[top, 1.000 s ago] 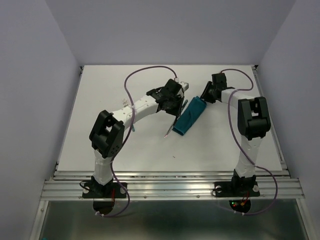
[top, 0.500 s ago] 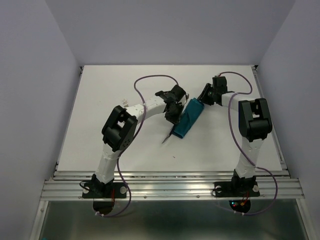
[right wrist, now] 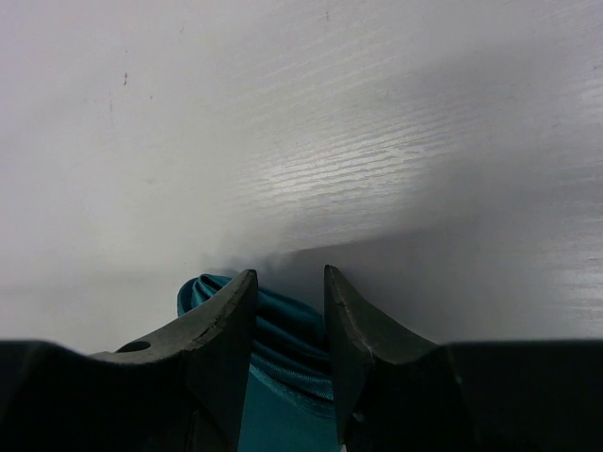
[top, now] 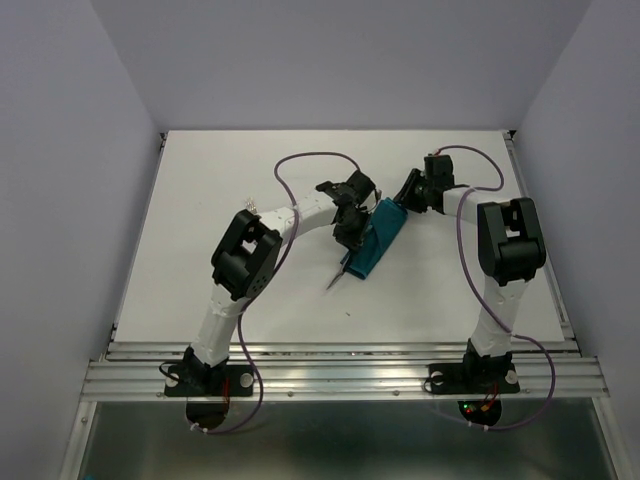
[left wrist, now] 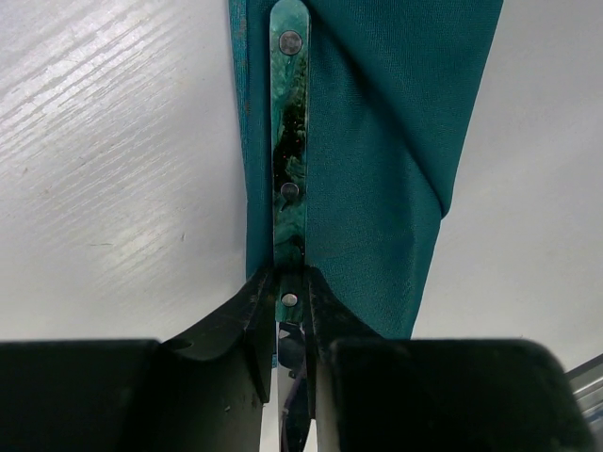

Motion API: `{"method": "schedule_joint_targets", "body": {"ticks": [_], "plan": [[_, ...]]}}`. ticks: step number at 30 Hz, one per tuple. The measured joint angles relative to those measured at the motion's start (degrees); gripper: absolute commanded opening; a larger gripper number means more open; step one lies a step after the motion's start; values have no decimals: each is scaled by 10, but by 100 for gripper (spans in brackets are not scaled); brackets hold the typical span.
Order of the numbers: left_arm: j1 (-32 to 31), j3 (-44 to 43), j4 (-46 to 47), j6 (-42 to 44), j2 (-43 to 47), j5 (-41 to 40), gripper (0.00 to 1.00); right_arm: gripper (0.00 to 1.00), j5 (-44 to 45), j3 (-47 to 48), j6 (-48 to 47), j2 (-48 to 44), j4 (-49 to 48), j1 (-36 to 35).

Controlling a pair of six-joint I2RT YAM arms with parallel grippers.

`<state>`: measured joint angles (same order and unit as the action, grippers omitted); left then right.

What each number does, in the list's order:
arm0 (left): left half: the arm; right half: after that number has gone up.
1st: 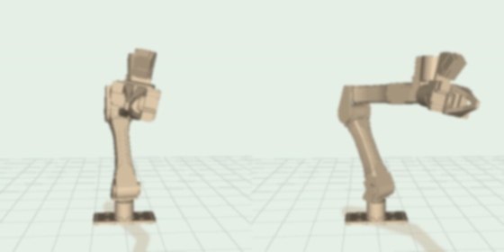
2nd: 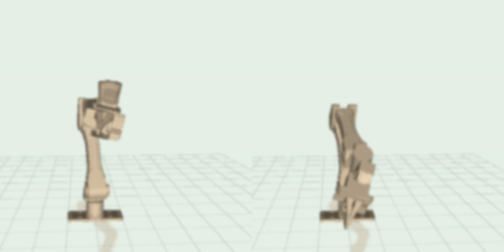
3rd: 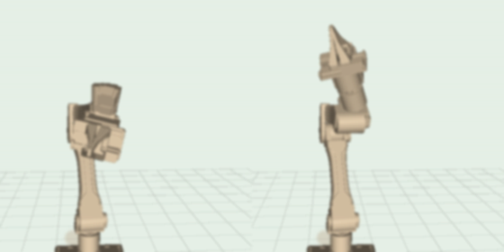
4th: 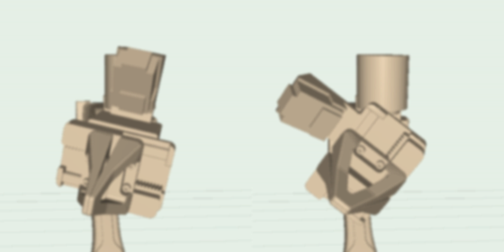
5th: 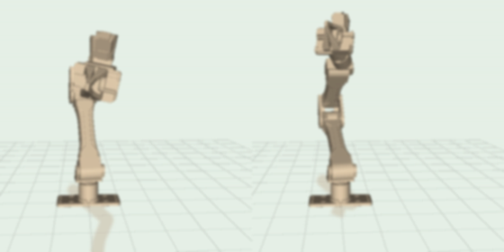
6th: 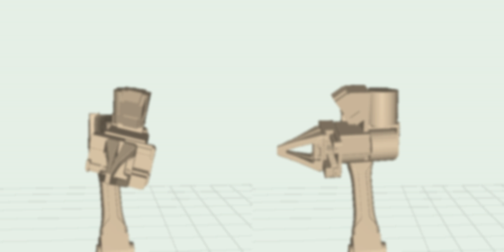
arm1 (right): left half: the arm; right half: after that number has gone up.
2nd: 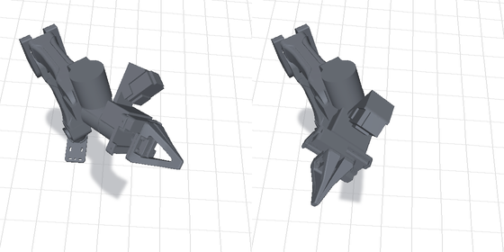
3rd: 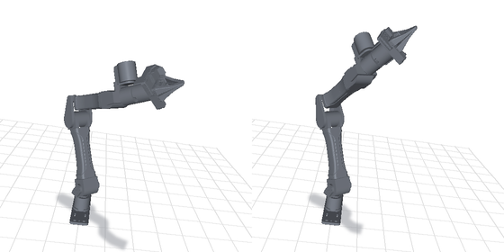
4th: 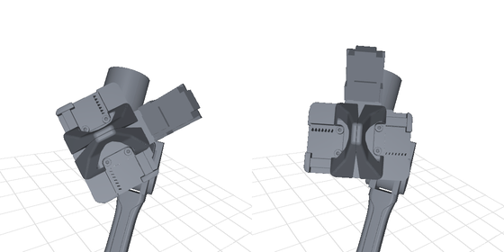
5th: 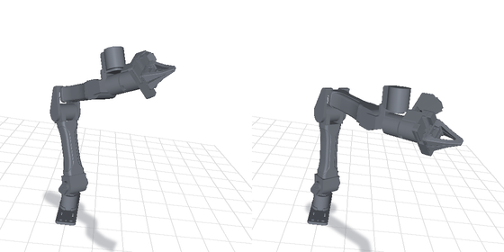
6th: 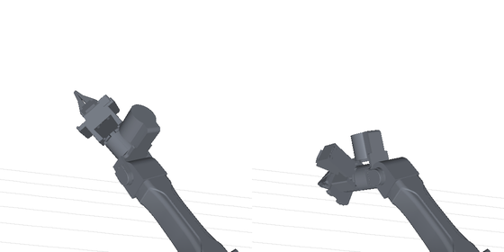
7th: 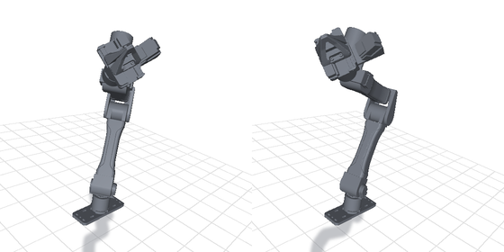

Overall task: Fold the napkin into a case and place the utensils inside
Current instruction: Stuff the knife into the folded napkin.

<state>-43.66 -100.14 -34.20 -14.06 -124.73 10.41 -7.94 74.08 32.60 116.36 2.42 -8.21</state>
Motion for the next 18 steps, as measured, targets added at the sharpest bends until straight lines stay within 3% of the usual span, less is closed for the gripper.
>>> {"method": "schedule_joint_targets", "body": {"ticks": [18], "plan": [[-2, -63, -6, -13, -45, 14, 0, 40, -1, -38, 3, -27, -5, -13]]}}
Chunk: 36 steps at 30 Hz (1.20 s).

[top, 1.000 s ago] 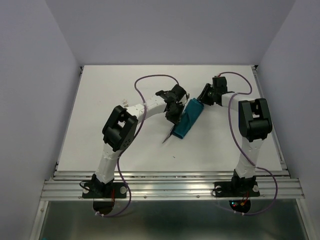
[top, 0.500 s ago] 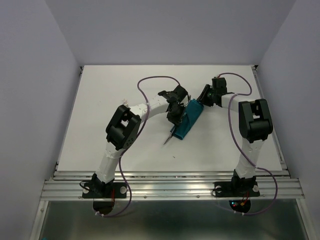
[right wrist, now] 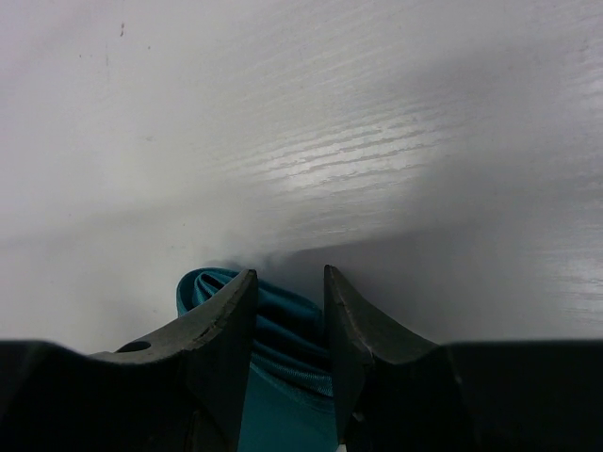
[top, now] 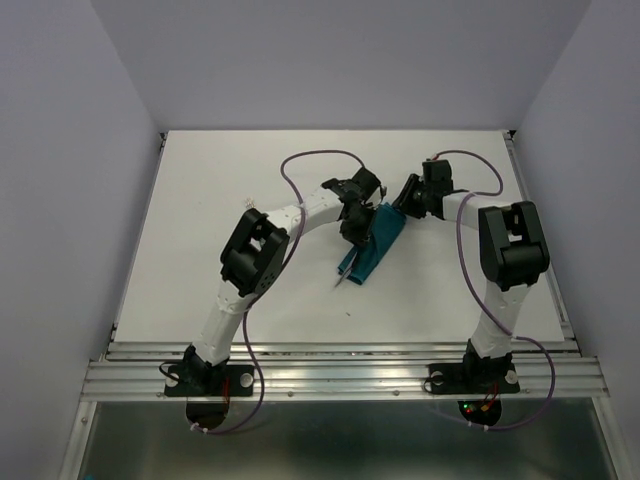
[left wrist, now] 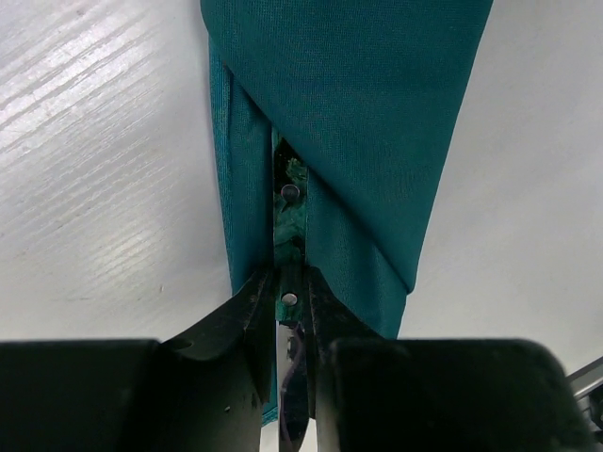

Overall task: Fold the napkin into a case and place the utensils inside
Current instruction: Stuff the knife into the folded napkin.

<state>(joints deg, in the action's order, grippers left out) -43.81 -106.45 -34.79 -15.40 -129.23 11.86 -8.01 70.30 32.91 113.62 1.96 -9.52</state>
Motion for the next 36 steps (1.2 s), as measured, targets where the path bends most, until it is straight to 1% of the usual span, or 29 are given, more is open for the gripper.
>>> {"method": "schedule_joint_targets", "body": {"ticks": [16, 21, 36], "plan": [[0, -65, -8, -7, -38, -5, 0, 41, -10, -28, 2, -19, -8, -8], [0, -72, -9, -4, -47, -7, 0, 40, -16, -29, 1, -19, -9, -9], [0, -73, -9, 58, -47, -33, 0, 40, -39, -33, -11, -19, -11, -9]]}}
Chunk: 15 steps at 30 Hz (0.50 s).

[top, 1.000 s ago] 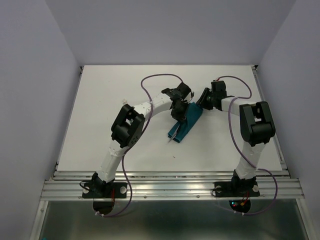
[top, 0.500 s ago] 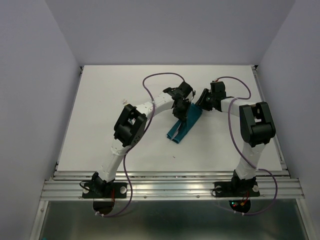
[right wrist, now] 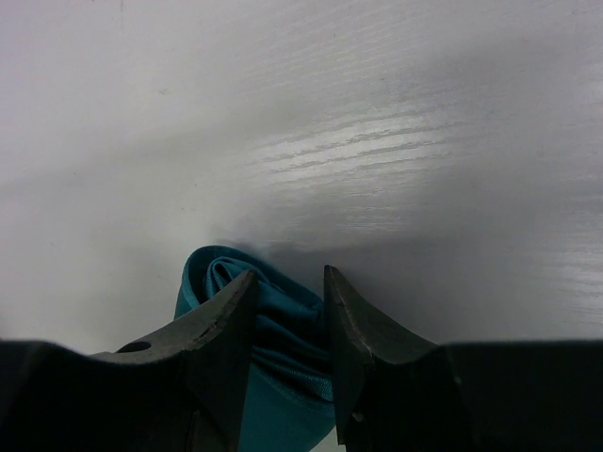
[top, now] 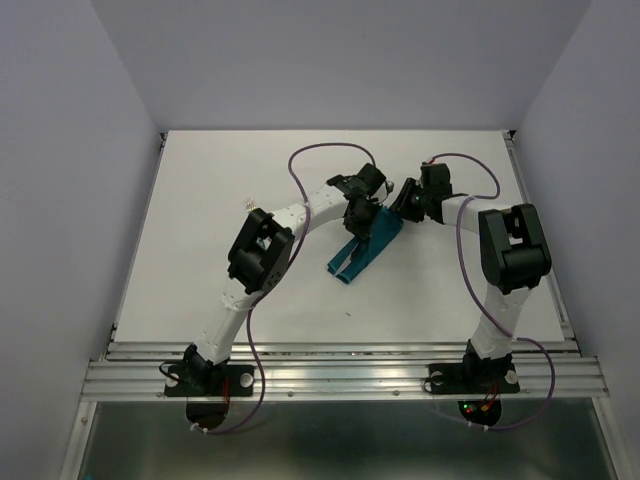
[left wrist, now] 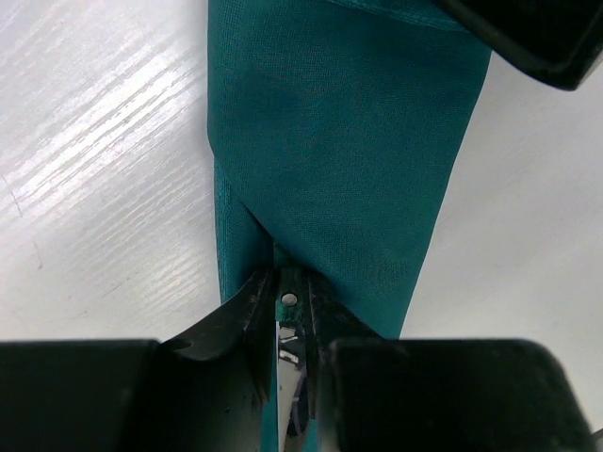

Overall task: Fold the napkin into a case and place the utensils inside
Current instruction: Stuff the knife into the folded napkin.

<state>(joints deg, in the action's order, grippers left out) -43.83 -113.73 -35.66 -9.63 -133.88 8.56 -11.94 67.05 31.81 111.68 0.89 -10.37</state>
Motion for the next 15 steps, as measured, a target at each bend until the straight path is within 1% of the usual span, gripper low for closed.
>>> {"method": "schedule_joint_targets", "body": {"ticks": [15], "plan": [[0, 0, -23, 34, 6, -17, 0, 41, -20, 0, -21, 0, 1, 0]]}}
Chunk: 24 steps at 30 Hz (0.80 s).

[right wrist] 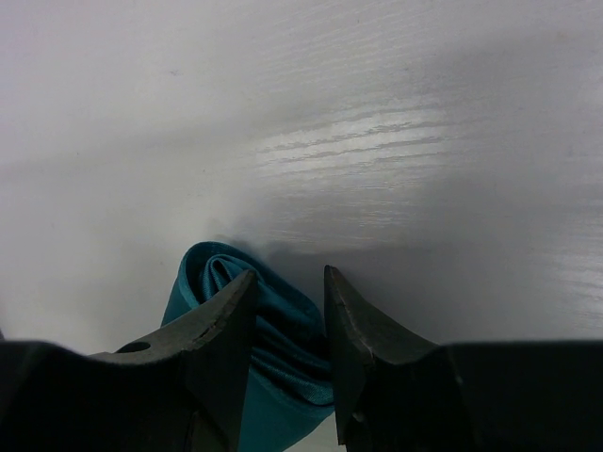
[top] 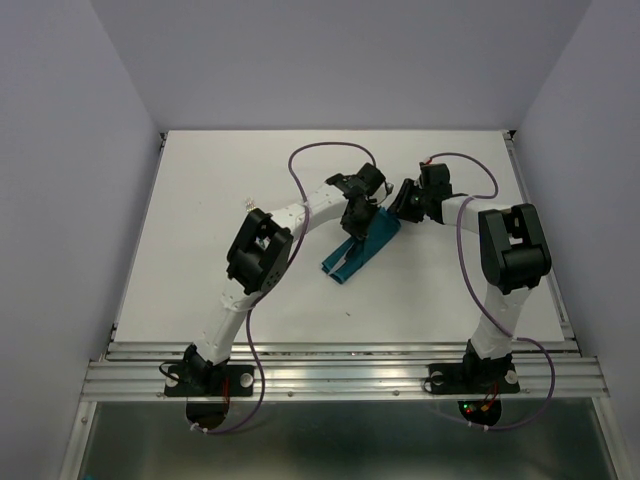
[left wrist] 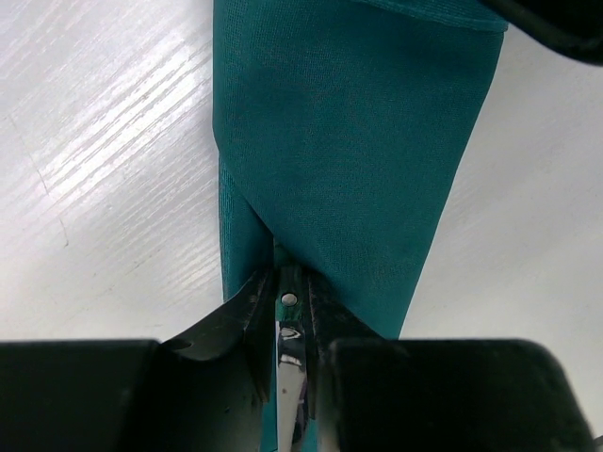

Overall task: Fold the napkin into a case and place the utensils inside
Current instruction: Stuff the knife into the folded napkin.

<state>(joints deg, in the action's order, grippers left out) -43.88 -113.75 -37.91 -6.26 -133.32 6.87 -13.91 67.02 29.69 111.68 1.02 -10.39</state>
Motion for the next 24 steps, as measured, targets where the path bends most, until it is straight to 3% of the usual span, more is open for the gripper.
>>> {"method": "schedule_joint_targets", "body": {"ticks": [24], "plan": [[-3, -26, -38, 46, 3, -26, 0, 41, -7, 0, -4, 0, 2, -2]]}}
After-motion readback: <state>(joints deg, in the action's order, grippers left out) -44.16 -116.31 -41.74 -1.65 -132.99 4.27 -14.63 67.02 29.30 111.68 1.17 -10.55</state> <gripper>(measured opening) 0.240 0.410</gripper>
